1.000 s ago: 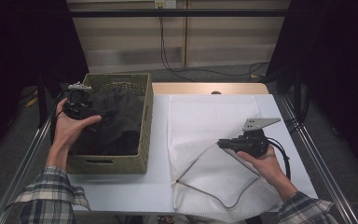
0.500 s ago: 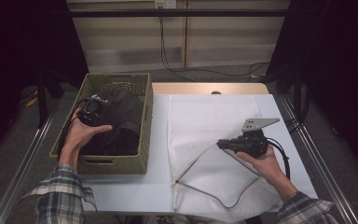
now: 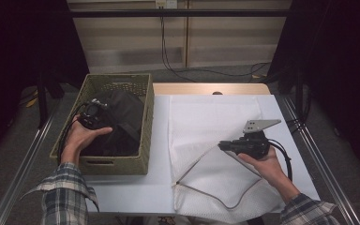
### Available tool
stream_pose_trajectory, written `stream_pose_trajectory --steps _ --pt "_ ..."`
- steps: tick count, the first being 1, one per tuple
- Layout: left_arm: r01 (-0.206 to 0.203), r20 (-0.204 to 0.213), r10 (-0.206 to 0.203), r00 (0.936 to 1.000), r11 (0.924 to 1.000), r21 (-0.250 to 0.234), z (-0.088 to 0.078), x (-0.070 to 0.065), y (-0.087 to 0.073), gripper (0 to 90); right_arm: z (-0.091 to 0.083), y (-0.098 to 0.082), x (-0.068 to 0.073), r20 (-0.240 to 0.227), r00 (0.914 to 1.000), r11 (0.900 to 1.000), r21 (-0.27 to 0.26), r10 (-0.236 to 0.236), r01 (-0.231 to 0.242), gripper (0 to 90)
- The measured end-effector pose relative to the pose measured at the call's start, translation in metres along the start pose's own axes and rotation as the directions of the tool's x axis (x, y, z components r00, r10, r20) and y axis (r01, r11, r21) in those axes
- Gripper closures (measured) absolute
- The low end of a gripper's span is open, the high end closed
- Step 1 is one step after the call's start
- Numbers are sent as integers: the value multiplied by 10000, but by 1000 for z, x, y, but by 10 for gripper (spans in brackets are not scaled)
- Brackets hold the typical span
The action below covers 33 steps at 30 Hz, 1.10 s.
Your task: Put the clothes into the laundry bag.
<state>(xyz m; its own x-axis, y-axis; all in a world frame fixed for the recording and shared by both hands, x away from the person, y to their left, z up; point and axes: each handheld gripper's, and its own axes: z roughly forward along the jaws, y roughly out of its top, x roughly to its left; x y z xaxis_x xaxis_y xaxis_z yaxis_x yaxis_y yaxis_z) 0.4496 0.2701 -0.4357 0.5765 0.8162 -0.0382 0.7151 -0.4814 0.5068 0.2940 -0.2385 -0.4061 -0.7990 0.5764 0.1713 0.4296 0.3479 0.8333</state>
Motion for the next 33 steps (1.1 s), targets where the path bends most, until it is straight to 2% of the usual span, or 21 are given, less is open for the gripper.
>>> stream_pose_trajectory --steps 2,3,5,6,7,8,10,11,13,14,15,17,20,21,23,25,26,29,31,33 --pt "258 383 -272 9989 9990 372 1 -1 3 0 0 0 0 -2 10000 10000 -9 33 -33 896" --pt "157 458 -178 9988 9988 468 0 -2 4 0 1 0 -1 -3 10000 10000 11 11 -11 896" --pt "95 1271 -170 9917 9982 590 -2 -4 6 0 1 0 -1 5 10000 10000 18 -10 10 896" --pt "258 1482 -322 9884 9986 452 -3 -4 6 0 2 1 -1 26 10000 10000 23 -26 26 896" --pt "262 1611 -332 9864 9986 454 -3 -5 7 0 2 1 -2 19 10000 10000 14 -27 27 896" --pt "564 1647 -611 9845 9979 330 -2 -8 7 0 2 1 -2 6 10000 10000 3 24 -24 896" --pt "256 1643 -332 9858 9985 482 -1 -6 8 0 3 1 -3 52 10000 10000 53 10 -10 896" --pt "269 1524 -346 9877 9983 521 0 -8 8 0 3 1 -4 44 10000 10000 68 -1 1 896" --pt "-58 1151 -13 9934 9981 606 4 -9 8 0 4 1 -5 53 10000 10000 67 32 -32 896" --pt "76 936 -127 9955 9985 545 7 -12 8 0 4 1 -5 54 10000 10000 75 30 -31 896" --pt "-176 882 114 9960 9974 697 7 -12 8 0 4 1 -5 48 10000 10000 73 41 -41 896" --pt "-292 678 250 9974 9977 614 11 -13 7 0 5 1 -4 14 10000 10000 82 -5 5 896" --pt "-486 296 465 9985 9958 779 15 -18 6 0 5 1 -3 18 10000 10000 70 -43 43 896" --pt "-461 133 451 9989 9951 879 16 -19 7 0 5 2 -3 12 10000 10000 67 -44 44 896" --pt "-554 -174 584 9981 9886 1401 17 -22 12 2 5 2 -3 -7 10000 10000 55 -63 63 896" --pt "-277 -476 380 9981 9795 1998 19 -27 19 49 5 2 -3 -21 9999 9999 53 -107 107 896" --pt "-375 -575 520 9970 9725 2298 19 -28 22 63 5 2 -3 -7 9999 9999 57 -109 109 896" --pt "-292 -704 486 9963 9667 2544 16 -27 27 143 4 1 -4 61 10000 10000 59 -76 75 896" --pt "-259 -879 475 9950 9725 2316 15 -26 27 217 3 1 -4 22 10000 10000 20 -71 71 896" --pt "-183 -839 382 9957 9738 2265 12 -26 28 284 1 1 -4 71 10000 10000 10 -64 64 896"
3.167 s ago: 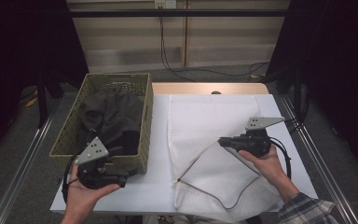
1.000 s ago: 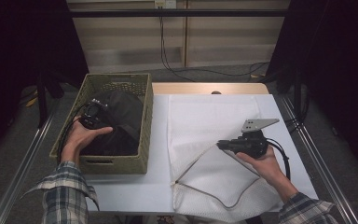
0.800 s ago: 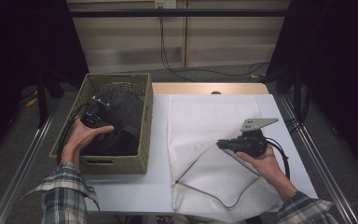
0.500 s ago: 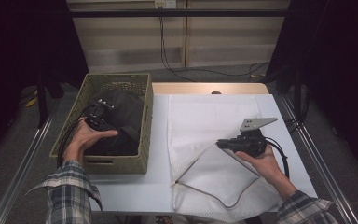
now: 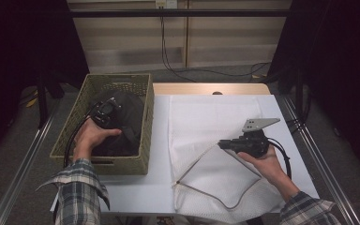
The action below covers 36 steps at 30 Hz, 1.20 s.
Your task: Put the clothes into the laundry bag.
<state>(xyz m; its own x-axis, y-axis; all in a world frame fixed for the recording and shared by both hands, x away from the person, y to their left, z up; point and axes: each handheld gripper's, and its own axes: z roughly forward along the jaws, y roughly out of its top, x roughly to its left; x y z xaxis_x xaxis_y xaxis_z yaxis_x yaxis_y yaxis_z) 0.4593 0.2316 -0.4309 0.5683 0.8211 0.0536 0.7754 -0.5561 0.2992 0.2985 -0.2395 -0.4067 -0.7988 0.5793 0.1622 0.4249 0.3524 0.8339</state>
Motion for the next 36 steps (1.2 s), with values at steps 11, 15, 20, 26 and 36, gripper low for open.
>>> stream_pose_trajectory --steps 11,15,20,26,36 --pt "631 708 -544 9960 9900 -1262 -20 10 -11 606 1 0 1 113 9999 10000 -38 52 -52 896" --pt "1124 1115 -910 9896 9725 -2042 -28 16 -20 623 0 0 0 196 9998 9999 -87 106 -105 896" --pt "1475 1167 -1182 9861 9464 -2875 -42 15 -22 636 -3 0 0 251 9995 9997 -183 184 -180 896" --pt "1820 1336 -1411 9809 9077 -3781 -58 14 -29 643 -7 -1 0 310 9992 9993 -286 233 -224 896" --pt "2135 1547 -1545 9758 8257 -5222 -84 10 -50 650 -9 1 1 312 9990 9986 -448 309 -295 896"
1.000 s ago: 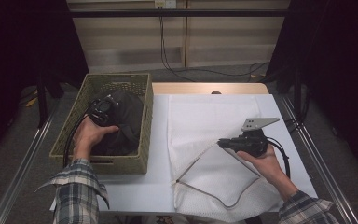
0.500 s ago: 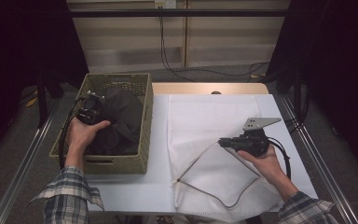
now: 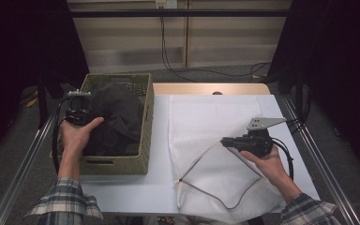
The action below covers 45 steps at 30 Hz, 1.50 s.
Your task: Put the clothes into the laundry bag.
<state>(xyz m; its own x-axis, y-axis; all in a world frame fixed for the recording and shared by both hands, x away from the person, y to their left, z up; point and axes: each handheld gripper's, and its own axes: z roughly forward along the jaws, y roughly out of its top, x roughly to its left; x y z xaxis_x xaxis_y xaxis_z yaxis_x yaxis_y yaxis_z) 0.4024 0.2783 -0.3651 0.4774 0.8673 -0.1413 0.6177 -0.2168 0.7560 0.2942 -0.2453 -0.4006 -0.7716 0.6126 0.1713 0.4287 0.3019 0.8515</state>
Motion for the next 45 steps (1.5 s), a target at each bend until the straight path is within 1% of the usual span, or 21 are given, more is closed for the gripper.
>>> stream_pose_trajectory --steps 2,3,6,8,11,12,13,14,15,17,18,23,24,27,30,33,40,41,42,44,45 --pt "15 -34 -16 10000 9996 -275 -7 -2 -3 650 1 0 0 -1 10000 10000 -26 7 -7 897" --pt "91 88 -87 9999 9990 -428 -11 -2 -4 650 1 0 0 13 10000 10000 -33 -13 13 897" --pt "270 150 -257 9996 9956 -900 -22 0 -8 649 2 0 0 -120 9999 10000 -32 59 -60 897" --pt "226 94 -216 9997 9924 -1212 -27 1 -9 649 3 0 0 -144 9999 10000 -52 79 -80 897" --pt "444 139 -426 9990 9830 -1780 -33 1 -10 650 4 0 0 -213 9997 9999 -103 128 -131 897" --pt "415 194 -386 9991 9825 -1817 -34 2 -10 649 4 1 -1 -239 9996 9999 -99 120 -122 897" --pt "471 271 -426 9987 9794 -1964 -35 2 -10 649 5 1 -2 -249 9996 9999 -108 121 -123 898" --pt "436 184 -406 9990 9764 -2114 -36 1 -9 649 6 1 -2 -262 9996 9998 -109 144 -147 897" --pt "466 275 -415 9988 9746 -2190 -38 1 -9 649 7 1 -3 -278 9995 9998 -106 146 -149 898" --pt "395 171 -365 9992 9712 -2350 -40 -1 -8 650 8 1 -3 -308 9994 9998 -86 187 -189 898" --pt "364 223 -320 9992 9707 -2377 -42 -2 -8 650 8 2 -3 -304 9994 9998 -92 146 -149 898" --pt "422 346 -338 9988 9579 -2841 -50 -4 -8 650 7 2 -3 -280 9995 9998 -125 177 -180 898" --pt "378 427 -265 9987 9561 -2905 -52 -4 -8 650 7 2 -3 -282 9995 9997 -140 172 -176 898" --pt "200 337 -105 9994 9548 -2967 -58 -6 -5 650 7 2 -3 -284 9995 9997 -155 168 -172 898" --pt "126 452 27 9990 9428 -3332 -63 -8 -4 650 7 3 -2 -319 9994 9997 -172 143 -148 898" --pt "268 713 -9 9975 9313 -3632 -67 -10 -2 650 7 2 -3 -303 9993 9996 -171 204 -209 898" --pt "65 646 215 9977 9142 -4053 -76 -17 4 650 6 2 -3 -321 9992 9995 -182 247 -253 898" --pt "123 745 210 9970 9072 -4206 -78 -18 5 650 7 2 -3 -327 9992 9996 -184 221 -227 898" --pt "83 772 270 9966 9054 -4245 -80 -18 6 650 7 2 -3 -326 9992 9996 -179 216 -222 898" --pt "125 793 249 9965 8982 -4394 -83 -20 7 649 7 2 -3 -313 9993 9996 -175 219 -225 898" --pt "104 838 294 9961 8986 -4386 -85 -20 8 649 7 2 -3 -298 9994 9997 -168 191 -196 898"
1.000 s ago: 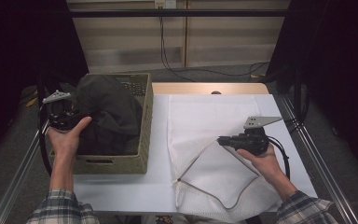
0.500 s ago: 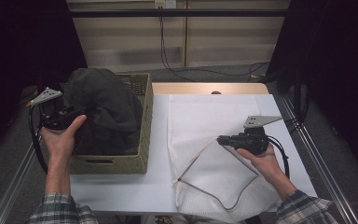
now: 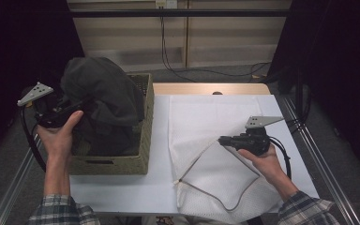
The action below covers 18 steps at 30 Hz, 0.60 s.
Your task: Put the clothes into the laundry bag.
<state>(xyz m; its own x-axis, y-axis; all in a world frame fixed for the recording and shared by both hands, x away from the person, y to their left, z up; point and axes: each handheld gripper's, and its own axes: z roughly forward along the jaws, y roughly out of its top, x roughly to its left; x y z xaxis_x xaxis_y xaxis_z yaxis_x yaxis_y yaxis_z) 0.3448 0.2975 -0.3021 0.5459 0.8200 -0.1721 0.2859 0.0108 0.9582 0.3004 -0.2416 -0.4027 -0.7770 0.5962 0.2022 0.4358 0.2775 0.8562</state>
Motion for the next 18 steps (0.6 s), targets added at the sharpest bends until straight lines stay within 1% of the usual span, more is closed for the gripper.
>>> stream_pose_trajectory --steps 3,6,8,9,10,12,14,17,18 --pt "-111 6 111 9999 9999 -92 -3 -2 4 648 0 0 0 4 10000 10000 -5 -16 16 898" --pt "-132 56 134 9999 9994 -315 -8 -5 7 649 0 0 -1 18 10000 10000 4 -11 11 898" --pt "-52 174 62 9998 9983 -583 -11 -8 9 649 1 0 -1 13 10000 10000 5 -13 13 898" --pt "-146 159 155 9998 9982 -588 -13 -9 11 649 1 0 -1 12 10000 10000 11 -21 21 898" --pt "-156 181 169 9997 9974 -701 -15 -10 12 649 1 0 -1 13 10000 10000 15 -45 45 898" --pt "-172 370 203 9991 9964 -832 -17 -13 15 649 1 0 -1 -14 10000 10000 1 -23 23 898" --pt "-359 325 386 9987 9961 -801 -19 -18 19 649 2 1 -1 -10 10000 10000 -8 4 -4 898" --pt "-593 443 633 9970 9944 -871 -20 -26 20 649 2 1 -1 -23 10000 10000 3 9 -9 898" --pt "-615 507 666 9965 9934 -968 -20 -29 20 649 3 1 -1 -36 10000 10000 12 31 -31 898"
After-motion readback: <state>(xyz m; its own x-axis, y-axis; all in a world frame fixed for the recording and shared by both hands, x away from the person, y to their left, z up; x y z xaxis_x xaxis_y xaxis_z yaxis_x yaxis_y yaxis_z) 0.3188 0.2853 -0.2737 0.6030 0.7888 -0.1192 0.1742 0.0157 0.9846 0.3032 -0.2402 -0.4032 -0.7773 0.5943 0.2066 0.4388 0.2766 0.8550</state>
